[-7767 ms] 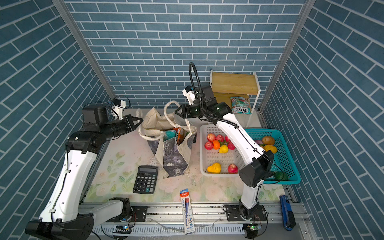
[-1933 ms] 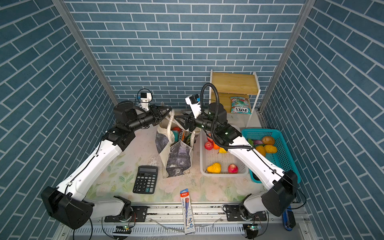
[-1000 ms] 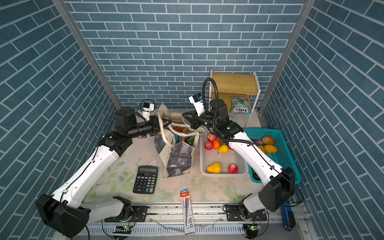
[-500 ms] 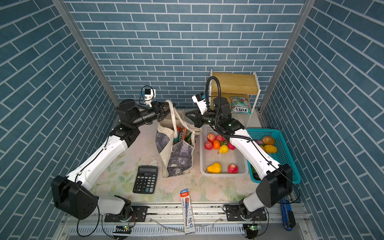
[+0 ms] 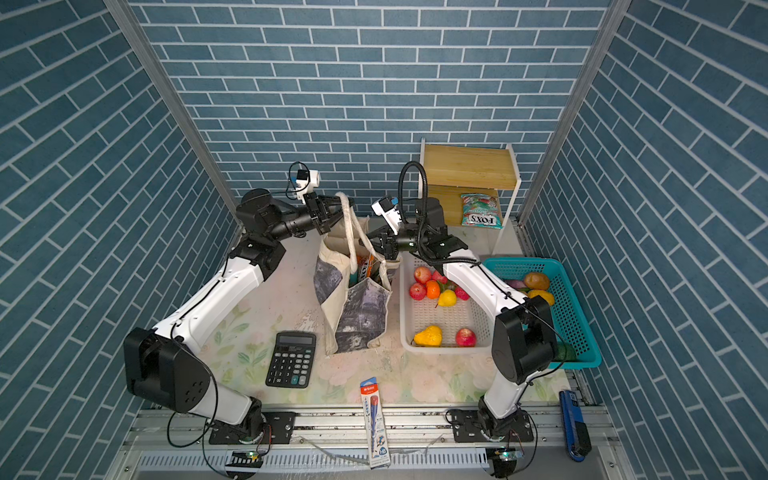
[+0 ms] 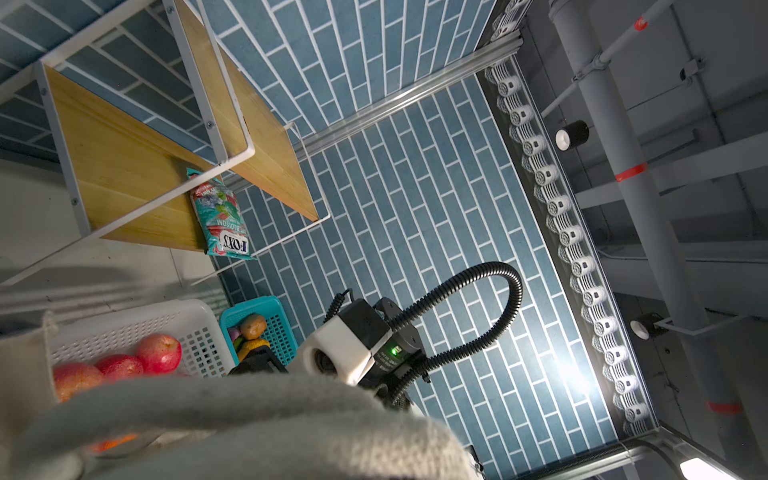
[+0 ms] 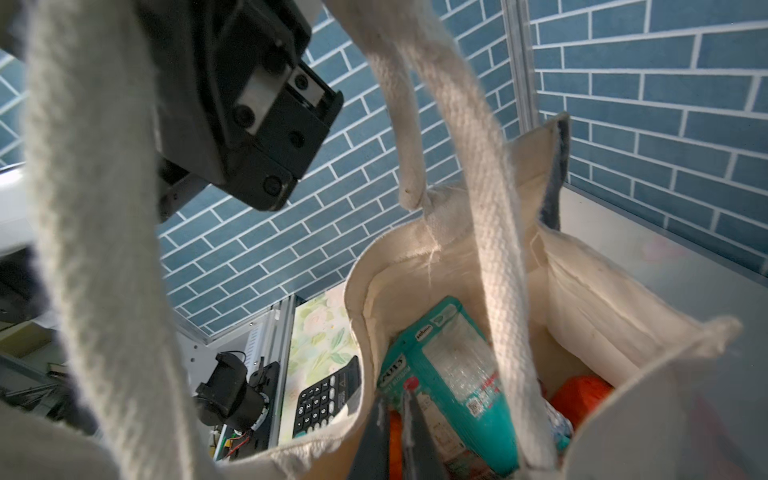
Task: Place the food into the grocery bag and tie it
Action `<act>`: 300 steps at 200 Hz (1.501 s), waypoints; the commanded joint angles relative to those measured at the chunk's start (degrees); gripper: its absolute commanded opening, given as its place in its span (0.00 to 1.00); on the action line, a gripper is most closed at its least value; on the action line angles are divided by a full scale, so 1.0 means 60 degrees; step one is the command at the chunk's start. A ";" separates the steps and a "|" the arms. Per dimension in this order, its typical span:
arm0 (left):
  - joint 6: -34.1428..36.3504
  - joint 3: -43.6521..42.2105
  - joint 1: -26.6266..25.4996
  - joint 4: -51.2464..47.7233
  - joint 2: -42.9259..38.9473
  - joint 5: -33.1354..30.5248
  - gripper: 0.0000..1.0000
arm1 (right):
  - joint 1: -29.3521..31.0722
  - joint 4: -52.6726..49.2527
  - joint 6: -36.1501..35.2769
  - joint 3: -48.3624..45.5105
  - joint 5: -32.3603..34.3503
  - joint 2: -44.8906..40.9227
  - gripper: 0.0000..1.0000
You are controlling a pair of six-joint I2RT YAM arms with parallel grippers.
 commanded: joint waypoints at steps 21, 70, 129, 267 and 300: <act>0.0433 0.0090 0.0215 -0.0018 -0.0230 0.0747 0.00 | 0.0265 0.3871 0.2357 -0.0580 -0.1489 -0.0278 0.15; 0.0455 0.0315 0.0438 -0.0094 0.0080 0.1073 0.00 | 0.0690 0.5356 0.3704 -0.0845 -0.1903 -0.0586 0.18; 0.0372 0.1144 0.0630 -0.0132 0.0848 0.1353 0.00 | 0.0779 0.6807 0.4905 -0.0983 -0.1812 -0.0954 0.18; -0.0114 0.0297 0.0636 0.0980 0.0788 0.1122 0.00 | 0.1411 0.6577 0.4371 -0.1104 -0.1203 -0.0973 0.37; 0.0651 -0.0343 0.0812 0.0205 0.0114 0.0780 0.00 | 0.1607 0.6936 0.4378 -0.1176 -0.1130 -0.0941 0.45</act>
